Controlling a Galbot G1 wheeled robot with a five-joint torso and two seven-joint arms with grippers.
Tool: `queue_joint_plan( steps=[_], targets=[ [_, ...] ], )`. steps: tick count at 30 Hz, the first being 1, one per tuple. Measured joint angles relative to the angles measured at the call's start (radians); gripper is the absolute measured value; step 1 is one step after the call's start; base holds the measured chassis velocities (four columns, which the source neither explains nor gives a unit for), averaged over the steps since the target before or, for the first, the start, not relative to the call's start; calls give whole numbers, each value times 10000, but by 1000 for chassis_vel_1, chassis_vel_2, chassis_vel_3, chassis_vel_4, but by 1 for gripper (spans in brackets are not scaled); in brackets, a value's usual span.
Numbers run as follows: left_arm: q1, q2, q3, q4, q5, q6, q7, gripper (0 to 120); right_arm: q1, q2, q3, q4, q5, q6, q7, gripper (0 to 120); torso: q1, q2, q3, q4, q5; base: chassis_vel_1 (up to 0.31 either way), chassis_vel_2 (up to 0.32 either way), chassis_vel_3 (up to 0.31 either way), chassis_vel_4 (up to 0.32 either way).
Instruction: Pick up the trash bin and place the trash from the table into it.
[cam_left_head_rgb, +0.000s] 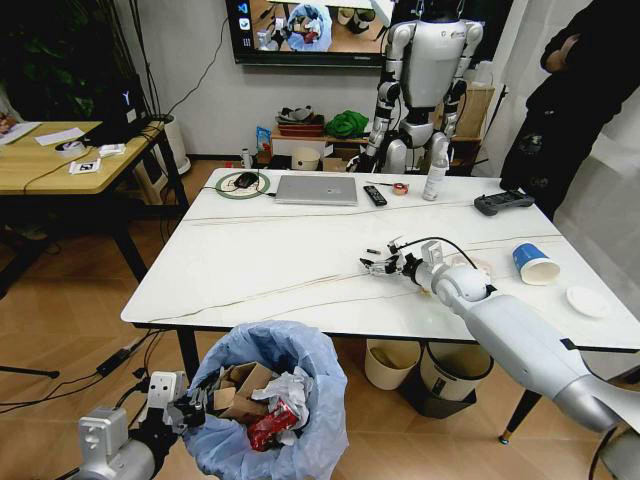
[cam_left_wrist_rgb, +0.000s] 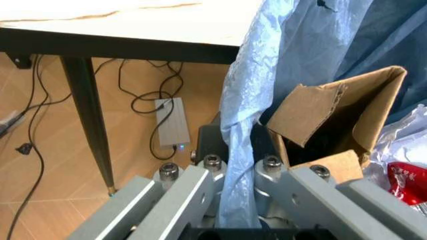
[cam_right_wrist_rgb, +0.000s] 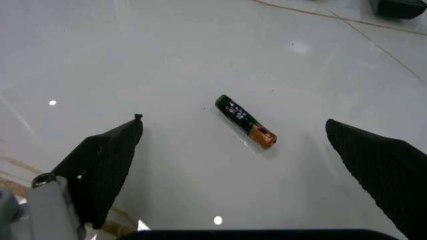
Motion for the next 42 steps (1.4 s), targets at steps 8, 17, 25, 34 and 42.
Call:
queue_joint_plan(
  steps=[8, 17, 25, 34, 42],
  targets=[
    [-18, 19, 1, 0, -25, 5, -7, 0, 197, 223, -8, -541, -75, 116, -66, 100, -1, 1, -2, 0, -1, 0, 0, 0, 0],
    [-26, 35, 2, 0, -48, 12, -8, 0, 320, 401, 41, -829, -45, 142, -141, 100, 0, 1, -1, 0, 0, 0, 0, 0, 0],
    [-8, 41, -2, 0, -57, 17, -11, 0, 408, 482, 44, -982, 222, 116, -250, 96, 0, 0, 0, 0, 0, 0, 0, 0, 0],
    [8, 52, -35, 0, -76, 21, -16, 0, 413, 427, 27, -954, 475, 83, -354, 59, 0, 0, 1, 0, 1, 0, 0, 0, 0],
    [14, 50, -31, 0, -76, 20, -19, 0, 382, 331, 29, -895, 488, 82, -411, 29, 0, 1, 0, 0, 0, 0, 0, 0, 0]
  ],
)
